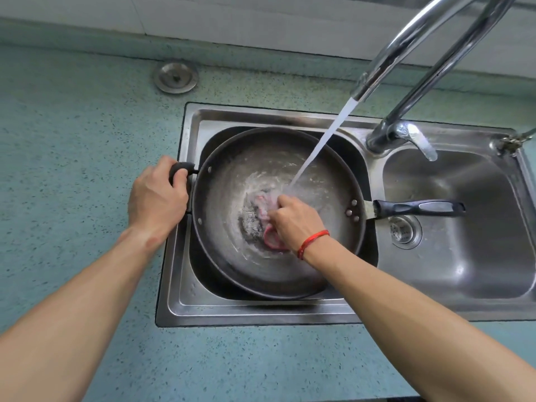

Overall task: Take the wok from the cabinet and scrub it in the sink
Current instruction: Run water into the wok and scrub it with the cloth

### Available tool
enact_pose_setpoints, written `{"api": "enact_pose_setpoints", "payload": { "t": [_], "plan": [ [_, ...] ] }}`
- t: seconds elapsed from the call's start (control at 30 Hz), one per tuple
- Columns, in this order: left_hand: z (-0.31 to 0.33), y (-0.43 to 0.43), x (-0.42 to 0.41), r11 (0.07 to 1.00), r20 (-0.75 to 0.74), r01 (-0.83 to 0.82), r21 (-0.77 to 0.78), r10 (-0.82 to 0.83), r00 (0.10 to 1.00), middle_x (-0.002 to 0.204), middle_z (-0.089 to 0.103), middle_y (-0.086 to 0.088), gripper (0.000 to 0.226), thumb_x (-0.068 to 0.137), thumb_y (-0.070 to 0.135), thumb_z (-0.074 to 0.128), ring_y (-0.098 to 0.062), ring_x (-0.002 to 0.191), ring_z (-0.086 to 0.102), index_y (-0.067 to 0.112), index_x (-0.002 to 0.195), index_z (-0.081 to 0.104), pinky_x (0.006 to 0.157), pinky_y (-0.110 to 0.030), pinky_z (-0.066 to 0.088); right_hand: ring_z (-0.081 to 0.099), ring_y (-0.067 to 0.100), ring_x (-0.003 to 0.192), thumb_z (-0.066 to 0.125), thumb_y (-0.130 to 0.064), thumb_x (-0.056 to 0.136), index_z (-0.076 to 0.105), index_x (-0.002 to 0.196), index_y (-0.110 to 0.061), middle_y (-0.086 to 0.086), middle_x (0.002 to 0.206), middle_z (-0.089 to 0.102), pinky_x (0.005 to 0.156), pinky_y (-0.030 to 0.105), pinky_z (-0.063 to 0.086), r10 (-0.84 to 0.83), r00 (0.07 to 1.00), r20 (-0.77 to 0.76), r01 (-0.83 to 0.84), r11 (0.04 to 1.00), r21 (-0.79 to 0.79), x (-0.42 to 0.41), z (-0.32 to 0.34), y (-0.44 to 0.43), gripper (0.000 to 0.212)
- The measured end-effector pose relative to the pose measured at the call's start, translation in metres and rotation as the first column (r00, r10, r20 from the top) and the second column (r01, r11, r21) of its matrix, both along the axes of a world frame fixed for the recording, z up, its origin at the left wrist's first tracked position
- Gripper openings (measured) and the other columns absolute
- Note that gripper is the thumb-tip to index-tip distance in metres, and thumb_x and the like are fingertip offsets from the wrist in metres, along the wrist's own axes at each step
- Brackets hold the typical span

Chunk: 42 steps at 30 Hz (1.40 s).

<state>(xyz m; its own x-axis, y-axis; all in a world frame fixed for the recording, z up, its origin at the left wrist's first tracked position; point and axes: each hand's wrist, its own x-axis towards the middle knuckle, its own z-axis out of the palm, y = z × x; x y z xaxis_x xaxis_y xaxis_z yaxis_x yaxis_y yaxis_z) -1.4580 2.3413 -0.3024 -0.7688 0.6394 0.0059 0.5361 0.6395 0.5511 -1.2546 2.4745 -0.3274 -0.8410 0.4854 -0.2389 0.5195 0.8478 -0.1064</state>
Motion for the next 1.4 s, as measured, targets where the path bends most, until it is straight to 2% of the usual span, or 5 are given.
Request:
{"api": "enact_pose_setpoints", "payload": {
  "t": [0.27, 0.57, 0.73, 1.0, 1.4],
  "plan": [
    [-0.002, 0.001, -0.001, 1.000, -0.022, -0.007, 0.000, 0.007, 1.000, 0.083, 0.059, -0.011, 0.019, 0.100, 0.028, 0.047, -0.030, 0.078, 0.051, 0.012, 0.094, 0.055, 0.065, -0.036, 0.036, 0.059, 0.032, 0.101, 0.063, -0.039, 0.091, 0.061, 0.116, -0.006, 0.015, 0.107, 0.057, 0.079, 0.041, 0.052, -0.177, 0.983, 0.057, 0.180, 0.982, -0.052, 0.009, 0.015, 0.013, 0.042],
    [-0.001, 0.001, -0.001, 1.000, -0.023, -0.009, -0.003, 0.009, 1.000, 0.084, 0.057, -0.011, 0.018, 0.101, 0.029, 0.046, -0.028, 0.078, 0.049, 0.013, 0.096, 0.054, 0.065, -0.035, 0.034, 0.062, 0.026, 0.061, 0.091, -0.020, 0.045, 0.071, 0.062, -0.013, 0.005, 0.064, 0.056, 0.041, 0.026, 0.047, -0.027, 0.997, -0.074, 0.026, 0.999, -0.019, -0.021, -0.003, -0.021, 0.027],
    [-0.003, 0.001, -0.002, 1.000, -0.026, -0.009, 0.001, 0.009, 1.000, 0.087, 0.059, -0.011, 0.019, 0.100, 0.030, 0.046, -0.029, 0.081, 0.051, 0.013, 0.099, 0.057, 0.068, -0.035, 0.036, 0.052, 0.036, 0.117, 0.066, -0.037, 0.086, 0.064, 0.114, -0.001, 0.019, 0.119, 0.056, 0.084, 0.044, 0.051, -0.078, 0.997, -0.001, 0.078, 0.996, -0.034, -0.039, -0.002, 0.008, 0.045],
    [-0.004, 0.001, -0.002, 1.000, -0.038, -0.017, -0.008, 0.017, 0.999, 0.085, 0.056, -0.011, 0.021, 0.100, 0.029, 0.047, -0.029, 0.079, 0.048, 0.010, 0.099, 0.056, 0.067, -0.037, 0.034, 0.056, 0.039, 0.109, 0.059, -0.024, 0.095, 0.042, 0.137, -0.007, 0.022, 0.118, 0.052, 0.084, 0.048, 0.055, -0.168, 0.963, 0.210, 0.164, 0.986, 0.036, 0.019, 0.009, 0.025, 0.048],
    [-0.002, 0.001, -0.001, 1.000, -0.022, -0.018, -0.010, 0.017, 1.000, 0.088, 0.060, -0.012, 0.022, 0.101, 0.030, 0.046, -0.029, 0.080, 0.051, 0.011, 0.100, 0.057, 0.065, -0.037, 0.037, 0.063, 0.034, 0.093, 0.059, -0.036, 0.087, 0.067, 0.098, -0.006, 0.014, 0.102, 0.059, 0.075, 0.037, 0.051, 0.013, 0.986, 0.165, 0.032, 0.962, -0.271, 0.014, 0.022, -0.046, 0.033]
  ]
}}
